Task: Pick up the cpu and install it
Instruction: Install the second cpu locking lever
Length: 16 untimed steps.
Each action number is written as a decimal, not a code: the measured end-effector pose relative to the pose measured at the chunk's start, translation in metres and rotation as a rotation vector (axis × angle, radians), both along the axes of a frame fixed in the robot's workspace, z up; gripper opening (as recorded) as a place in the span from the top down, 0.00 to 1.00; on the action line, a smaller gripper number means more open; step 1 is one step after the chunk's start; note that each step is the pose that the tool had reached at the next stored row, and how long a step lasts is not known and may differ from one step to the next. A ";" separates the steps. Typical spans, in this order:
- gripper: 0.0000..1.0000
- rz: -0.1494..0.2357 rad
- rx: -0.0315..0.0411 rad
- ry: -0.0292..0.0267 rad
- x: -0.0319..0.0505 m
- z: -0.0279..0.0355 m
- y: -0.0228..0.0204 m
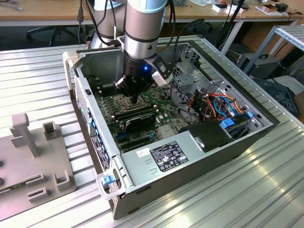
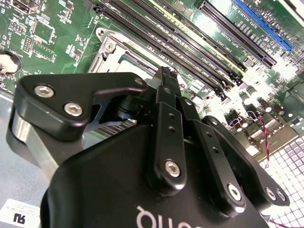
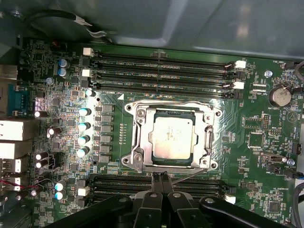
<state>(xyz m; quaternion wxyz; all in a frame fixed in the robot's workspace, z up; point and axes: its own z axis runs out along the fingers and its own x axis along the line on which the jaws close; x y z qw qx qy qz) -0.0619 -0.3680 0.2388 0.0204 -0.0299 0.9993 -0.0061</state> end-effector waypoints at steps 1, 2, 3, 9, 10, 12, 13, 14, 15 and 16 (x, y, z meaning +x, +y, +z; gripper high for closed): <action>0.89 0.000 -0.0001 0.0000 0.0000 0.0000 0.0000; 0.89 0.000 0.0000 0.0000 0.0000 0.0000 0.0000; 0.89 0.000 0.0001 0.0000 0.0000 0.0000 0.0000; 0.89 0.000 0.0000 0.0000 0.0000 -0.0004 0.0000; 0.89 0.000 0.0000 0.0000 0.0000 -0.0005 0.0000; 0.89 0.000 0.0000 0.0000 0.0000 -0.0006 0.0000; 0.89 0.000 0.0000 0.0000 0.0000 -0.0006 0.0000; 0.89 0.000 -0.0001 0.0000 0.0000 -0.0006 0.0000; 0.89 0.000 0.0000 0.0000 0.0000 -0.0006 0.0000; 0.89 0.000 0.0000 0.0000 0.0000 -0.0006 0.0000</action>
